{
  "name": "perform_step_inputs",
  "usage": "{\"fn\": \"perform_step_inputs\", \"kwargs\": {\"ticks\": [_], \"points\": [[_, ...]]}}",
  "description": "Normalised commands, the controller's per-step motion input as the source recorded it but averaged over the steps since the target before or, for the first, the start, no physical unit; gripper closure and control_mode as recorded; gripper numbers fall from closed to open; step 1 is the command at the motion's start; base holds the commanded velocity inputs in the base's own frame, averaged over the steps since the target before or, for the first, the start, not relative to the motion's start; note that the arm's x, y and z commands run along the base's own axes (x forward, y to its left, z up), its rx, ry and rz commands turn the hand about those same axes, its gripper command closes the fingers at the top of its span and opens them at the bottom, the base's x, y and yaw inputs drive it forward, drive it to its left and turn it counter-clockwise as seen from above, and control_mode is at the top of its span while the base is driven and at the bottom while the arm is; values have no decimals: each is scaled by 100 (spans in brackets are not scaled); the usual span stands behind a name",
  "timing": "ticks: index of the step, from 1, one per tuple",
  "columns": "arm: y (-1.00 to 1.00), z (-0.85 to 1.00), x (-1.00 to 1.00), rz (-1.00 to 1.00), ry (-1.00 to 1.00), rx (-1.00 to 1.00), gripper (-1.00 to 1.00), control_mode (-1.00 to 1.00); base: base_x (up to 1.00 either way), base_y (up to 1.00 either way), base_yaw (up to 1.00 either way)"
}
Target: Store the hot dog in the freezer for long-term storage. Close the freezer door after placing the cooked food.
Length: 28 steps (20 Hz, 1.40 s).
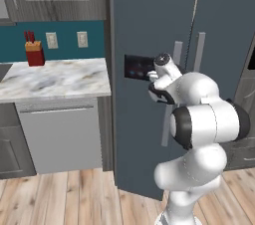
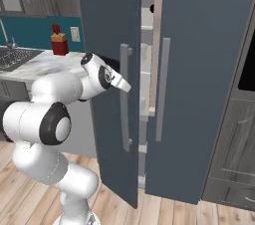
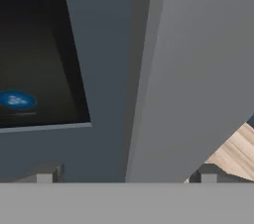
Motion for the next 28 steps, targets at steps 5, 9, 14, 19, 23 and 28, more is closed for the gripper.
{"fn": "perform_step_inputs", "kwargs": {"ticks": [5,9,14,19,23,28], "points": [[-21,2,37,8,-1,0,-100,-100,0,0,0],[-36,0,29,10,0,-3,-100,-100,0,0,0],[-31,1,32,10,0,0,-100,-100,0,0,0],[-1,15,47,11,1,0,-100,-100,0,0,0],[-23,7,35,13,1,0,-100,-100,0,0,0],[-30,0,13,5,0,1,-100,-100,0,0,0]]}}
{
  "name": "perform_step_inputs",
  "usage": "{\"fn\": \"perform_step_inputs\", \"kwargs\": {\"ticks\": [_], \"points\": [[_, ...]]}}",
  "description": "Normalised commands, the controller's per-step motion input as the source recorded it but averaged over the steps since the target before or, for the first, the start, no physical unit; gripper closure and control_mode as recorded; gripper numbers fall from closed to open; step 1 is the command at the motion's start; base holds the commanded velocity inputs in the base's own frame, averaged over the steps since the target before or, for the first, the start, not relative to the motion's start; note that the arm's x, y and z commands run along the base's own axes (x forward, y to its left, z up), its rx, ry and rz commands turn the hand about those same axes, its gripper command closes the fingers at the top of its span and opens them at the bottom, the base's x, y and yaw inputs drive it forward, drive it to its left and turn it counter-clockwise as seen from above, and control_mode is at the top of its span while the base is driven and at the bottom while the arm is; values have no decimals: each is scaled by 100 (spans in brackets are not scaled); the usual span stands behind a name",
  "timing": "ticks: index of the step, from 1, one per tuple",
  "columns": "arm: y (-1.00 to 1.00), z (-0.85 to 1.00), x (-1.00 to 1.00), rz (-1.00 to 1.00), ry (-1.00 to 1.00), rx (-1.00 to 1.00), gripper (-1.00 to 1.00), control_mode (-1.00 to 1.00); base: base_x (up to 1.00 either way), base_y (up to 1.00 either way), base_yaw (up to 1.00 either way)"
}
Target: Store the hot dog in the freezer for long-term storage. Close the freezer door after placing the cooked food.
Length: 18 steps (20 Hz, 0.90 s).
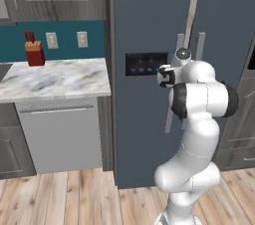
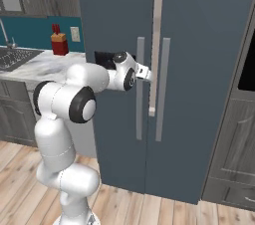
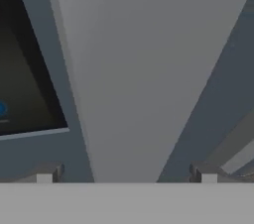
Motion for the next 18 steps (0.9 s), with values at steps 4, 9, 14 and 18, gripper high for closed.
{"fn": "perform_step_inputs", "kwargs": {"ticks": [4,9,14,18], "points": [[-6,0,24,0,0,0,-100,-100,0,0,0],[0,0,42,0,0,0,-100,-100,0,0,0],[0,0,49,1,-1,0,-100,-100,0,0,0],[0,0,49,2,-3,0,-100,-100,0,0,0]]}}
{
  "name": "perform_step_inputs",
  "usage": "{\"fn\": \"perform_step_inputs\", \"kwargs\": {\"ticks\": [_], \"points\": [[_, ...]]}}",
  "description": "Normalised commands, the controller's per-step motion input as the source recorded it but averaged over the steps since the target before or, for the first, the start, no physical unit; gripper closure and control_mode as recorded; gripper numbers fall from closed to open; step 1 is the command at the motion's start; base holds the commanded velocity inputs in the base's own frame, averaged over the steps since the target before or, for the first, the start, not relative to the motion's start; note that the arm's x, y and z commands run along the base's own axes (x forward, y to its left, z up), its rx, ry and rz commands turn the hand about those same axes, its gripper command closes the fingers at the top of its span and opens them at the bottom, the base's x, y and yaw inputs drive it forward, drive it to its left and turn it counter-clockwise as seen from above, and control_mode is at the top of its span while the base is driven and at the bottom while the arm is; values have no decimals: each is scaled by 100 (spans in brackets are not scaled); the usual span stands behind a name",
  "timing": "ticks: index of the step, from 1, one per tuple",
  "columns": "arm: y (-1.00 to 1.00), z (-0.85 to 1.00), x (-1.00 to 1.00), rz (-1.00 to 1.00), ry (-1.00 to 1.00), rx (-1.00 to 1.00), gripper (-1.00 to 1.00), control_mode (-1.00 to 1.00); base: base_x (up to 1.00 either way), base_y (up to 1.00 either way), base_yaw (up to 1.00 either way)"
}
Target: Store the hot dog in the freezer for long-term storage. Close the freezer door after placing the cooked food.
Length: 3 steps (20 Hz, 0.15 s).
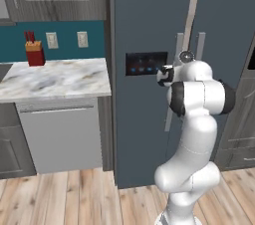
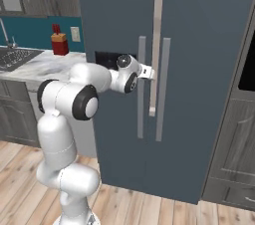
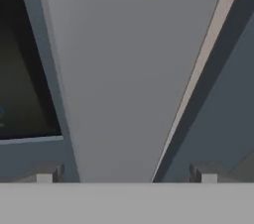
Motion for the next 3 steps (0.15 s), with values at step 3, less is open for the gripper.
{"fn": "perform_step_inputs", "kwargs": {"ticks": [3], "points": [[0,0,56,2,-1,0,-100,-100,0,0,0]]}}
